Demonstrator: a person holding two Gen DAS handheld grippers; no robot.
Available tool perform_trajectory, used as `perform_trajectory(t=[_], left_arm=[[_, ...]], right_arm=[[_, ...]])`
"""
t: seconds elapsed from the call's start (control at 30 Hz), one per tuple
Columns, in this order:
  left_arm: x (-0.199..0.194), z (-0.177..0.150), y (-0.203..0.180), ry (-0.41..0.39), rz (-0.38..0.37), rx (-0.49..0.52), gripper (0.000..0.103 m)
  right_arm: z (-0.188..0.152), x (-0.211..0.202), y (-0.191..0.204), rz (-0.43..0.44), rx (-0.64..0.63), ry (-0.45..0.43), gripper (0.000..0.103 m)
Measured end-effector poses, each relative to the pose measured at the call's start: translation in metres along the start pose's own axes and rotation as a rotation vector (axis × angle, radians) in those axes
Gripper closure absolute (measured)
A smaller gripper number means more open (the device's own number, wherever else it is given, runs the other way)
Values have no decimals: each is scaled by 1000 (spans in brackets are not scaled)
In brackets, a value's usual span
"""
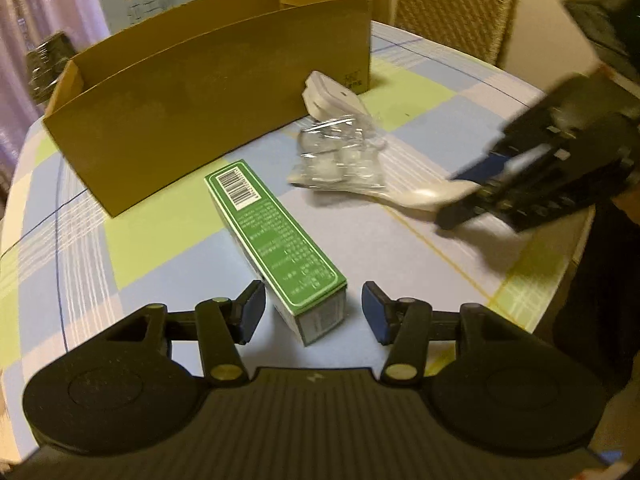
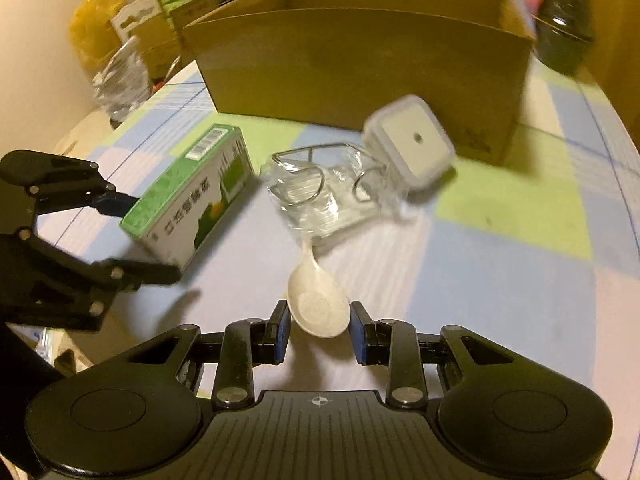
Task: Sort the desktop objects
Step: 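Close the right tool on the white plastic spoon while the left tool approaches the green box, then grasp the green-white box with the left tool while the right tool lifts the spoon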
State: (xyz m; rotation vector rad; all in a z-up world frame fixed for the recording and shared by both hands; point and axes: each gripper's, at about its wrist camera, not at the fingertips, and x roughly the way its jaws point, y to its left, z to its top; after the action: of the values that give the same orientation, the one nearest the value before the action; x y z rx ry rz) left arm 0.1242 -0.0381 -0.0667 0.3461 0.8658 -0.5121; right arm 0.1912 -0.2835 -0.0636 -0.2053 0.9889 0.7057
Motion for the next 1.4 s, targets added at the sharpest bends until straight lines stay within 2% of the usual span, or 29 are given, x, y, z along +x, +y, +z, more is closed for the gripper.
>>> perform_trajectory(t=[0.1, 0.13, 0.17, 0.33, 0.43, 0.67, 0.8, 0.97, 1.3, 1.4], left_arm=[[-3, -2, -4, -18, 28, -74, 49], [-3, -1, -5, -24, 32, -94, 42], [-3, -1, -6, -35, 40, -113, 40], [4, 0, -3, -54, 118, -256, 40], [8, -2, 1, -48, 163, -310, 44], [7, -2, 7, -66, 171, -337, 46], [10, 0, 7, -66, 166, -334, 46], [12, 0, 6, -66, 161, -337, 46], [12, 2, 3, -74, 172, -335, 46], [13, 3, 1, -79, 182, -330, 49]], right_arm=[[-9, -8, 2, -21, -3, -20, 75], [-10, -8, 3, -28, -15, -29, 74], [-12, -8, 2, -35, -23, -37, 72], [-14, -4, 0, -63, -32, -53, 69], [-17, -1, 1, -65, -47, -64, 68], [-18, 1, -2, -15, -14, -95, 68], [-18, 3, 3, -34, -45, -105, 68], [-21, 6, 14, -63, -148, -112, 68], [-20, 8, 17, -57, -138, -107, 73], [-20, 7, 19, -52, -138, -114, 73]])
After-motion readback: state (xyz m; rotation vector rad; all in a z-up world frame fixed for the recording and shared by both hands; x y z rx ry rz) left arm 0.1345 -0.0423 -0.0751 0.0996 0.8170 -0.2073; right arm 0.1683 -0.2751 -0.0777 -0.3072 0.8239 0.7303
